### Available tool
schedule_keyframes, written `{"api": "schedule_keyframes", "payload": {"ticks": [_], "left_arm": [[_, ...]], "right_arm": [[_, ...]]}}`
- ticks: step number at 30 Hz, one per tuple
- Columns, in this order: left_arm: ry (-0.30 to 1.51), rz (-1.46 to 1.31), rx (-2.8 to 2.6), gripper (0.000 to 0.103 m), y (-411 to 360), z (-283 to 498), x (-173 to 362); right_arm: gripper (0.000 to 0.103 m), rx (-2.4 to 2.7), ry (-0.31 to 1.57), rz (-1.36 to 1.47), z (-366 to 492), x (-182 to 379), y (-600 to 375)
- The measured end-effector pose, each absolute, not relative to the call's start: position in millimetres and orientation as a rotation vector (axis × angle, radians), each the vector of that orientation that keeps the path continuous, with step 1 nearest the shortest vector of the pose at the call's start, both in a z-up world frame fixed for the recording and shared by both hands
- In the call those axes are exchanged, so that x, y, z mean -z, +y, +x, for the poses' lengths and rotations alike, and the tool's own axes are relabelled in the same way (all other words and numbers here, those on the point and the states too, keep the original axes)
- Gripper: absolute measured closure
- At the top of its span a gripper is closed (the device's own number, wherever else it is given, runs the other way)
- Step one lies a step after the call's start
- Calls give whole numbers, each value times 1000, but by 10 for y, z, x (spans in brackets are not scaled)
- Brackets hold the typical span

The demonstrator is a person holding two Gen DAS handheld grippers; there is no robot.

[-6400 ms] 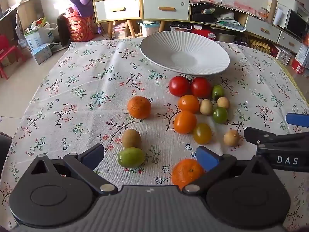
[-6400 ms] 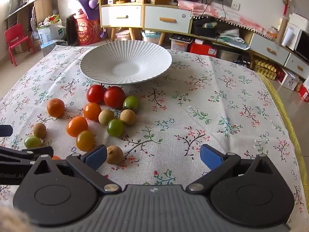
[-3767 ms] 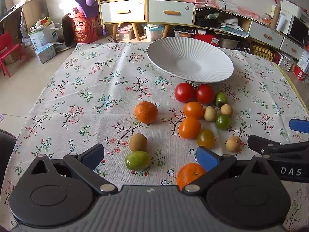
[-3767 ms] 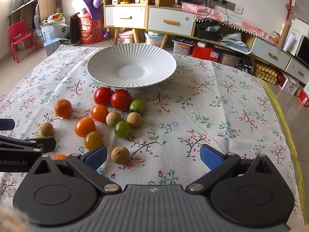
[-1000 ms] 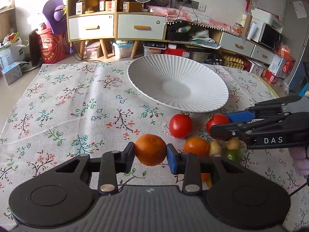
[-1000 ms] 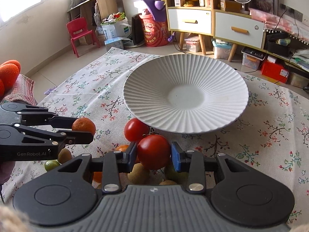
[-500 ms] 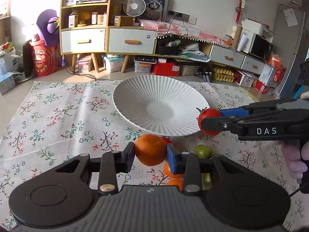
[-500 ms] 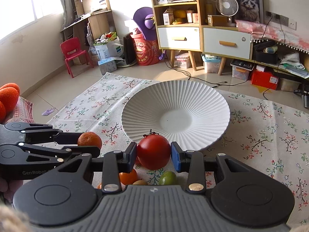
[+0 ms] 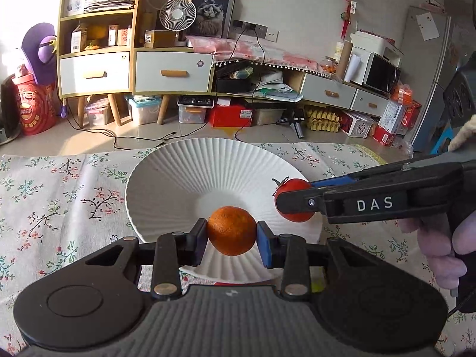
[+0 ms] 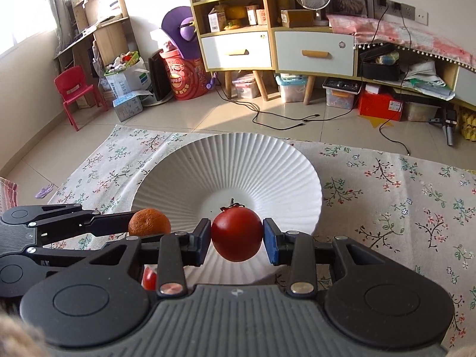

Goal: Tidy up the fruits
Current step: 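Carry the orange in the left gripper to the white bowl while the right carries the tomato, then open both grippers to drop the orange and tomato into the bowl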

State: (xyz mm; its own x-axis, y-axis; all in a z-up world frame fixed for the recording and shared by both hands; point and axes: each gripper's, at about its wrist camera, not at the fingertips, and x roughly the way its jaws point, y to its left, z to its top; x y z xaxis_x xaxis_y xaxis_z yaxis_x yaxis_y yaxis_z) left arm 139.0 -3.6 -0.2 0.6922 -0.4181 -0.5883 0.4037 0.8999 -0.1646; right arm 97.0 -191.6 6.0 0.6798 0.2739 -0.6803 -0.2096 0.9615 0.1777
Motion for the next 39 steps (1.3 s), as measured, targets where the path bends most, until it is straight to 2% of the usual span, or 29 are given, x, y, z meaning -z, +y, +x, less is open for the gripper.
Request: {"api": "schedule_keyframes", "payload": {"ticks": [28, 31, 33, 34, 36, 39], "left_arm": [[688, 99, 461, 74, -178, 1734, 203], [675, 101, 462, 73, -168, 1716, 184], [667, 98, 458, 66, -151, 1698, 163], [664, 93, 454, 59, -138, 1686, 152], [660, 77, 446, 52, -86, 1654, 125], [662, 68, 440, 41, -32, 1612, 77]], "right_arm": [[68, -241, 844, 188, 1290, 117, -1873], [68, -250, 850, 194, 1303, 110, -1875], [67, -256, 838, 202, 1291, 85, -1876], [64, -253, 827, 204, 1274, 63, -1879], [44, -239, 800, 202, 1234, 10, -1887], [34, -222, 767, 188, 1153, -73, -1905]]}}
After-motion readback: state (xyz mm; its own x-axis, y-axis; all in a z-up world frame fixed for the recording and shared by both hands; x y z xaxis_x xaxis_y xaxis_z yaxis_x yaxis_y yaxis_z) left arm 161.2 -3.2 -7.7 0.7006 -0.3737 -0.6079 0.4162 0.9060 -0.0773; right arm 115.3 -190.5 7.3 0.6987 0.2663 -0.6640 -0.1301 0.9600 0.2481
